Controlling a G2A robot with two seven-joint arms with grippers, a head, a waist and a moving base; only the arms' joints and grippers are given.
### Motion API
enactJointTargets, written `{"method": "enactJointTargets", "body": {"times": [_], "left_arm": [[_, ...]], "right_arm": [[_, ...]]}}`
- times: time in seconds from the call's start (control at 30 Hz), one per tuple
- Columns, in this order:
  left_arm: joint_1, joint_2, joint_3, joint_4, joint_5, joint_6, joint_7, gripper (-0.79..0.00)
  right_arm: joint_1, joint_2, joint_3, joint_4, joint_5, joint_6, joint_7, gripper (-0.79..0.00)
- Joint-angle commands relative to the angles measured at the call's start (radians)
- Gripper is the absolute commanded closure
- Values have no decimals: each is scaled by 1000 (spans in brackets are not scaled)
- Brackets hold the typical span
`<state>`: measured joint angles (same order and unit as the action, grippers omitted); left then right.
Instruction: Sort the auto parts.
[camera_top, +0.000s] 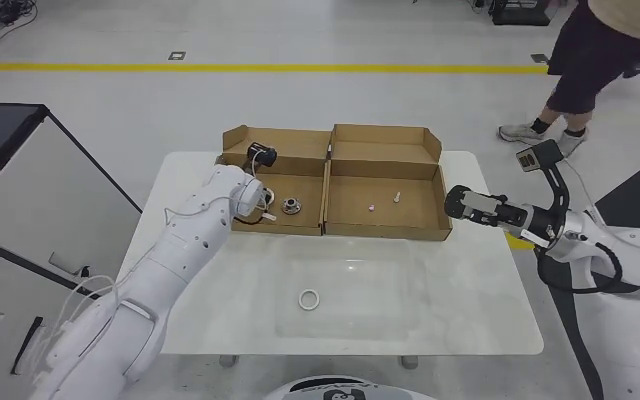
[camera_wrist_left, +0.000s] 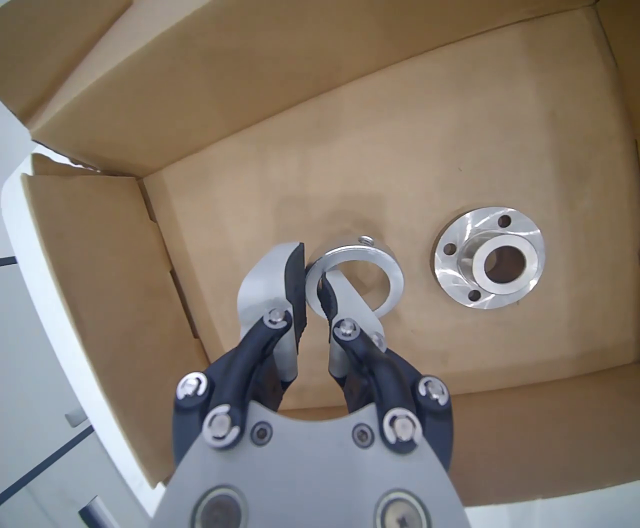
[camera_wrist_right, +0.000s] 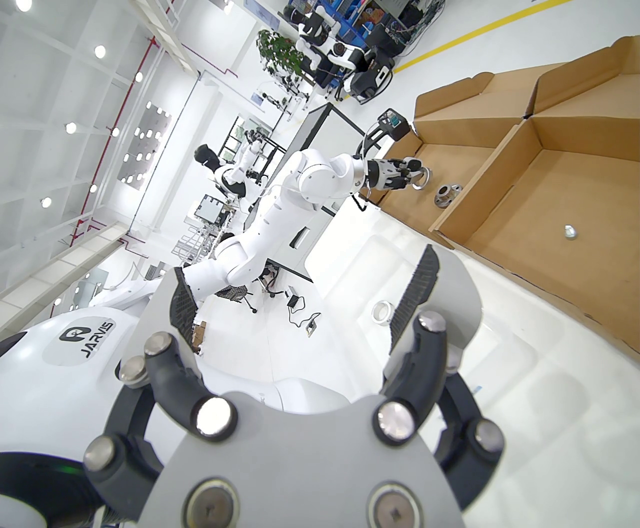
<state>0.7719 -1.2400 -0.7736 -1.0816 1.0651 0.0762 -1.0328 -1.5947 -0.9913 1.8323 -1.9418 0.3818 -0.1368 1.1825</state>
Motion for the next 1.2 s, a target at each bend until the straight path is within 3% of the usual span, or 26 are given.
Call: {"method": "enactJointTargets", "body": {"times": [0.0, 0.27, 0.4, 0.53, 0.63, 0.7, 0.93, 1.07, 1.1, 1.17], "left_arm": [[3, -2, -1, 2, 4, 1, 0, 0], [14, -6, -14, 10, 22, 3, 1, 0], [19, -7, -21, 6, 31, 3, -2, -102], [28, -9, -29, -6, 36, 4, -5, -108], [35, -9, -37, -23, 40, 8, -10, -154], [42, -8, -44, -41, 41, 13, -16, -252], [67, -4, -77, -107, 54, 33, -19, -440], [85, 1, -99, -185, 63, 33, -33, -690], [90, 3, -106, -210, 67, 30, -40, -785], [103, 8, -121, -266, 67, 20, -60, -785]], "right_arm": [[0, 0, 0, 0, 0, 0, 0, -785], [0, 0, 0, 0, 0, 0, 0, -785], [0, 0, 0, 0, 0, 0, 0, -785], [0, 0, 0, 0, 0, 0, 0, -785], [0, 0, 0, 0, 0, 0, 0, -785], [0, 0, 0, 0, 0, 0, 0, -785], [0, 0, 0, 0, 0, 0, 0, -785], [0, 0, 0, 0, 0, 0, 0, -785], [0, 0, 0, 0, 0, 0, 0, -785], [0, 0, 0, 0, 0, 0, 0, -785]]}}
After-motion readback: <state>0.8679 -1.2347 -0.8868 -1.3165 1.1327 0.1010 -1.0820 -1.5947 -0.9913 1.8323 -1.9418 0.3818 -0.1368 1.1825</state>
